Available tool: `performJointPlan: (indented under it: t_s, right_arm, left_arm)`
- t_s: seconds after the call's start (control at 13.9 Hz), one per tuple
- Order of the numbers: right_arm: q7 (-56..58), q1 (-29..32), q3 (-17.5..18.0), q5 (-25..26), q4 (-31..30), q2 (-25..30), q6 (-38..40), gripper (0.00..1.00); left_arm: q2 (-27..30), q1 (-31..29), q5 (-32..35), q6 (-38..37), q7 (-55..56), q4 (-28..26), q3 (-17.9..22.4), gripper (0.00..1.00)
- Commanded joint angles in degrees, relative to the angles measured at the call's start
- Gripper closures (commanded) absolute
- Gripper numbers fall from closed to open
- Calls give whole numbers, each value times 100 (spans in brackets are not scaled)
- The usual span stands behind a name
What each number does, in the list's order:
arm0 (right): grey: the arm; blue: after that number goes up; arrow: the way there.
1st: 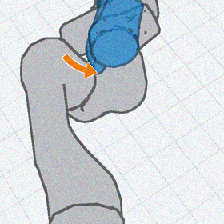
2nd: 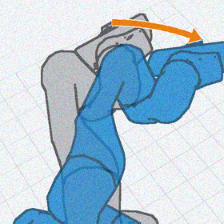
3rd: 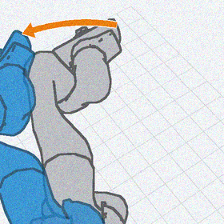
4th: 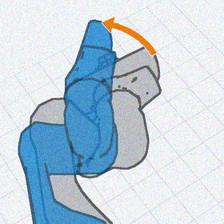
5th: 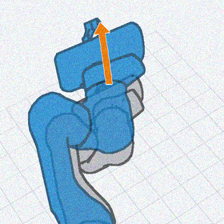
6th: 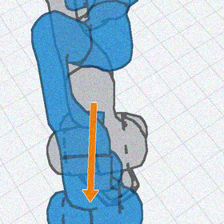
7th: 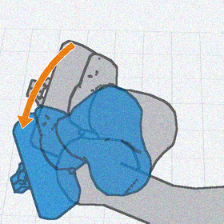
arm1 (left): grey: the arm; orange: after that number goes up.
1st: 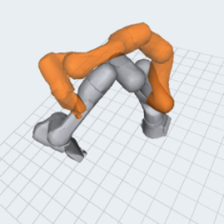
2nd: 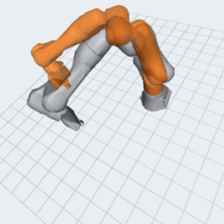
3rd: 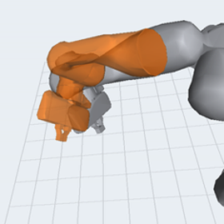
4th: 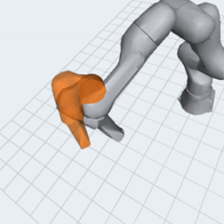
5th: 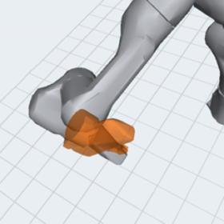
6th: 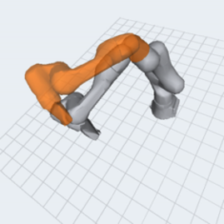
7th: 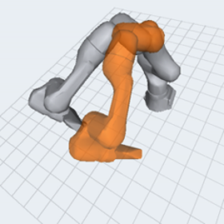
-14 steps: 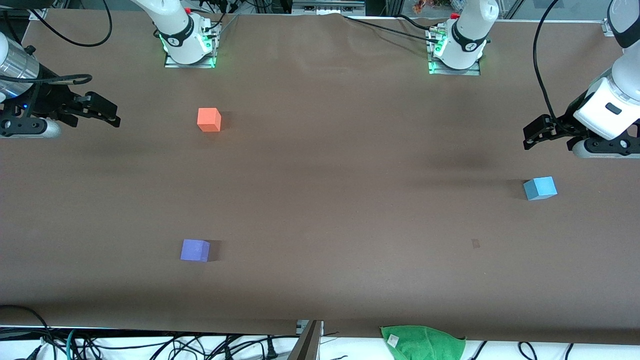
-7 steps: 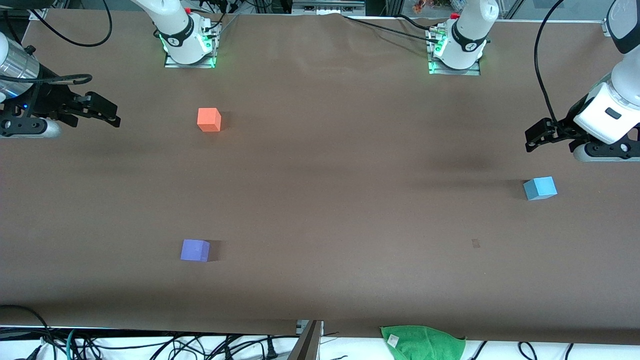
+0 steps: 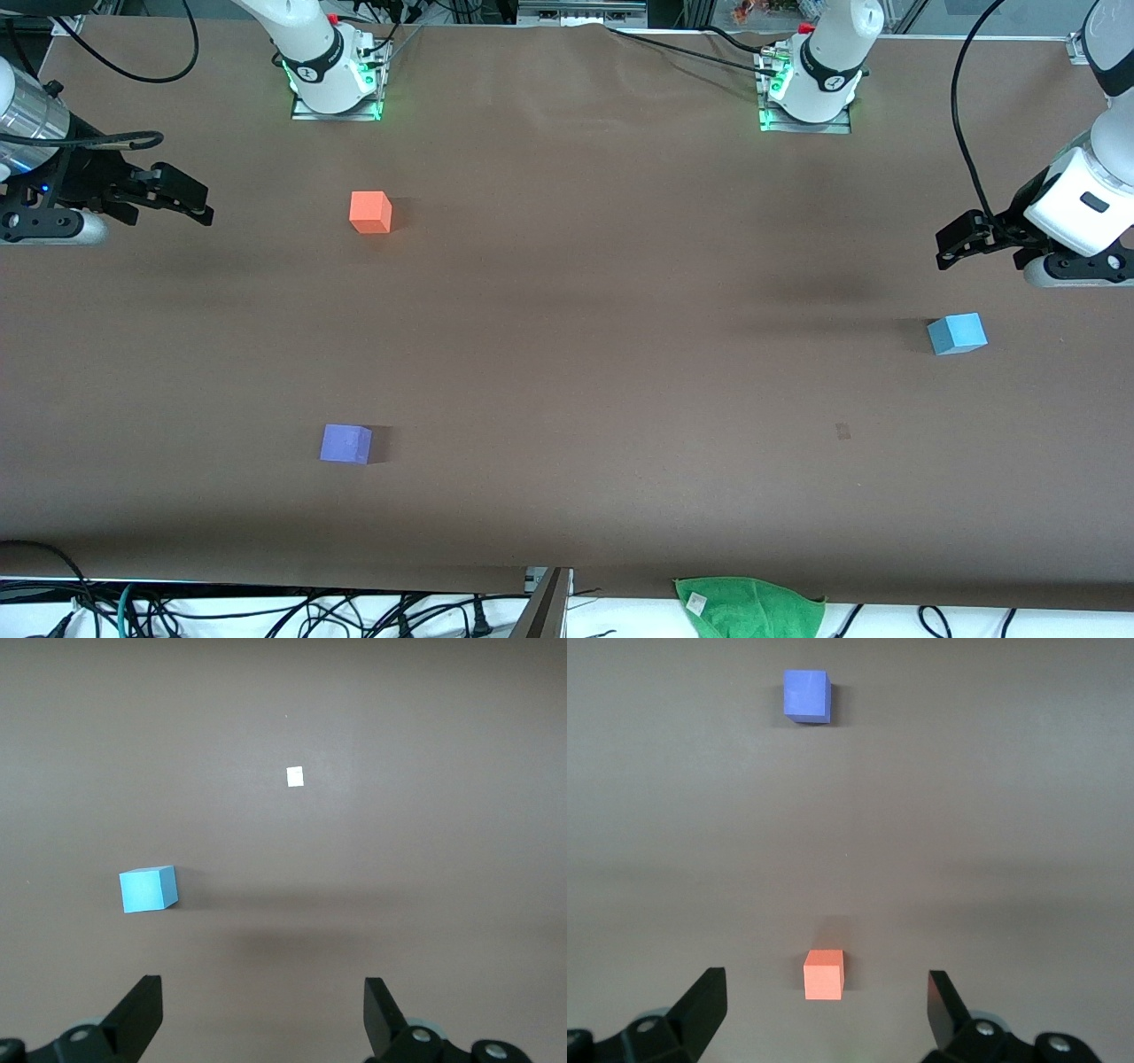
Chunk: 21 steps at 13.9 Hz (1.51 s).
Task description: Place blue block between orange and purple blocks
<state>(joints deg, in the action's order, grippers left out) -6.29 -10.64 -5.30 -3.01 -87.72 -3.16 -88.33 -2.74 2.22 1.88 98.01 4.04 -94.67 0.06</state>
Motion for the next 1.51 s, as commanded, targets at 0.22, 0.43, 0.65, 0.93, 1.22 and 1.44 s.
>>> performJointPlan:
  t_s: [0.22,0.43,0.65,0.93,1.22,1.44]
  right_arm:
    - [75,1,20,55,-53,96,-9,0]
    - [75,1,20,55,-53,96,8,0]
    - [75,1,29,55,-53,105,26,0]
    - [75,1,20,47,-70,105,53,0]
    - [75,1,38,29,-61,105,-18,0]
    - [40,-8,47,11,-53,105,-9,0]
  left_arm:
    - [2,-37,120,-71,18,36,-50,0]
    - [2,-28,120,-106,71,36,-59,0]
    - [2,-46,120,-466,88,36,-42,0]
    - [-497,-423,111,-537,27,219,-33,0]
    - [-1148,-1046,137,-162,-130,353,-41,0]
    - [-1851,-1494,225,971,-745,169,-41,0]
